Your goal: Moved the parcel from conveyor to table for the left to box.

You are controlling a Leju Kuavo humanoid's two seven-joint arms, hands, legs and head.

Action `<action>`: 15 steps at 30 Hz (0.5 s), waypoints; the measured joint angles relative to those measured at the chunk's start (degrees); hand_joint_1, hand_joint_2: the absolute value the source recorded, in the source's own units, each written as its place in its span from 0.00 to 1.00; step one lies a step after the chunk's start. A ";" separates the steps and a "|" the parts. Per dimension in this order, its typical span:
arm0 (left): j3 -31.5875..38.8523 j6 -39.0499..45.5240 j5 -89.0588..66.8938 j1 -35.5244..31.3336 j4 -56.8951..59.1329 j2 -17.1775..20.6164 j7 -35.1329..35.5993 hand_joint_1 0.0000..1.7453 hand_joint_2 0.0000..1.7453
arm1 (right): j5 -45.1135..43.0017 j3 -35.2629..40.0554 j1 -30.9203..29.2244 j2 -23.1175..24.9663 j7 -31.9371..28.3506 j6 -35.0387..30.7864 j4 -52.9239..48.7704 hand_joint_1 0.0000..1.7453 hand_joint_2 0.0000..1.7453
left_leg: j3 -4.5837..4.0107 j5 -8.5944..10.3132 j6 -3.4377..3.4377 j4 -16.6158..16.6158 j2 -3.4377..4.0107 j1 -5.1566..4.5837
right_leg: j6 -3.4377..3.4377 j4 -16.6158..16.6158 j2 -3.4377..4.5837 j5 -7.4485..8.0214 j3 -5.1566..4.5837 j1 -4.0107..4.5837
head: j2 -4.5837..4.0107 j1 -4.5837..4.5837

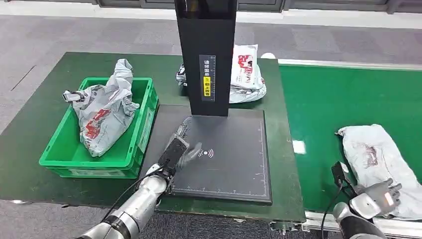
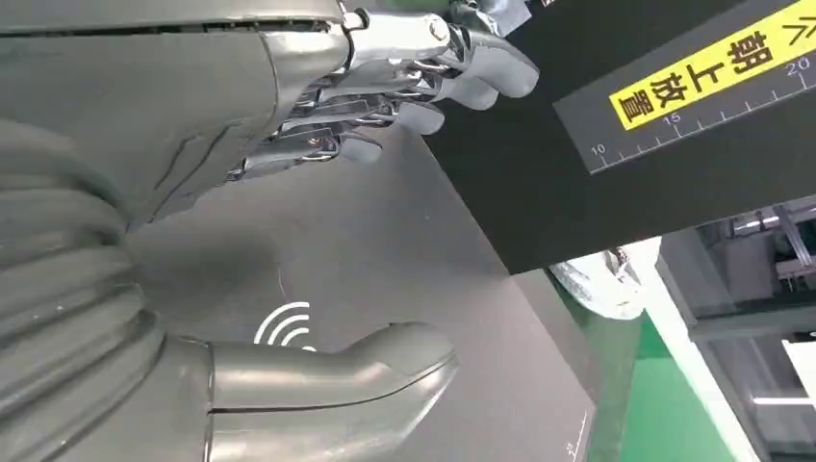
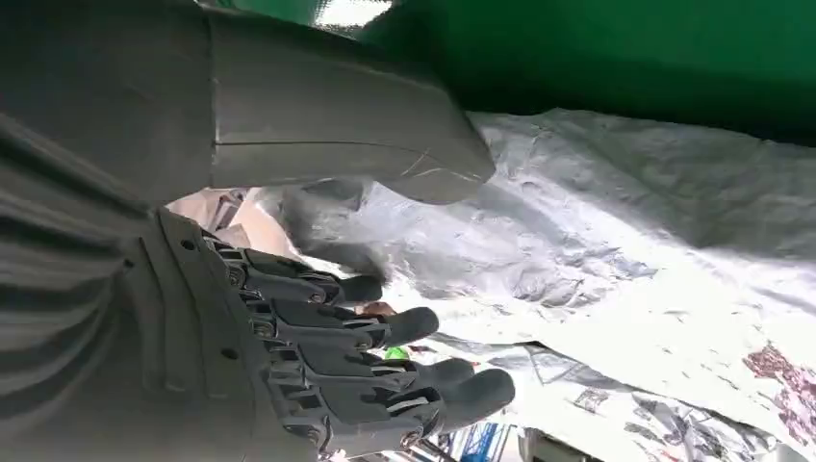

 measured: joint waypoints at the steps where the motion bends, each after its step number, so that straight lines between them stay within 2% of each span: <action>1: 0.00 -0.11 0.07 -0.01 0.00 0.00 0.00 0.00 1.00 | 0.02 0.00 -0.01 0.00 0.00 0.39 0.02 0.00 1.00 | 0.00 0.00 0.00 0.00 0.00 0.00 | 0.00 0.00 0.00 0.00 0.00 0.00 | 0.00 0.00; 3: 0.00 -0.44 0.42 -0.03 0.00 0.00 0.00 0.00 1.00 | 0.13 0.00 -0.05 0.00 0.07 1.69 0.04 0.00 1.00 | 0.00 0.00 0.00 0.00 0.00 0.00 | 0.00 0.00 0.00 0.00 0.00 0.00 | 0.00 0.00; 4: 0.00 -0.57 0.50 -0.07 0.00 0.00 0.02 0.00 1.00 | 0.17 0.00 -0.16 0.00 0.15 3.26 0.15 1.00 1.00 | 0.00 0.00 0.00 0.00 0.00 0.00 | 0.00 0.00 0.00 0.00 0.00 0.00 | 0.00 0.00; 10: 0.04 -1.73 1.29 -0.59 0.28 0.00 0.15 0.00 1.00 | 0.18 0.00 -0.08 0.02 0.00 11.59 1.03 1.00 1.00 | 0.01 0.00 0.00 0.00 0.00 0.00 | 0.00 0.00 -0.01 0.00 0.01 0.01 | 0.00 0.00; 15: 0.15 -2.43 1.92 -1.15 1.20 0.04 0.11 0.00 1.00 | 0.20 0.00 -0.20 0.02 -1.16 12.13 1.62 1.00 1.00 | 0.03 0.00 0.00 0.00 0.00 0.01 | 0.00 0.00 0.01 0.00 0.05 0.03 | 0.00 0.00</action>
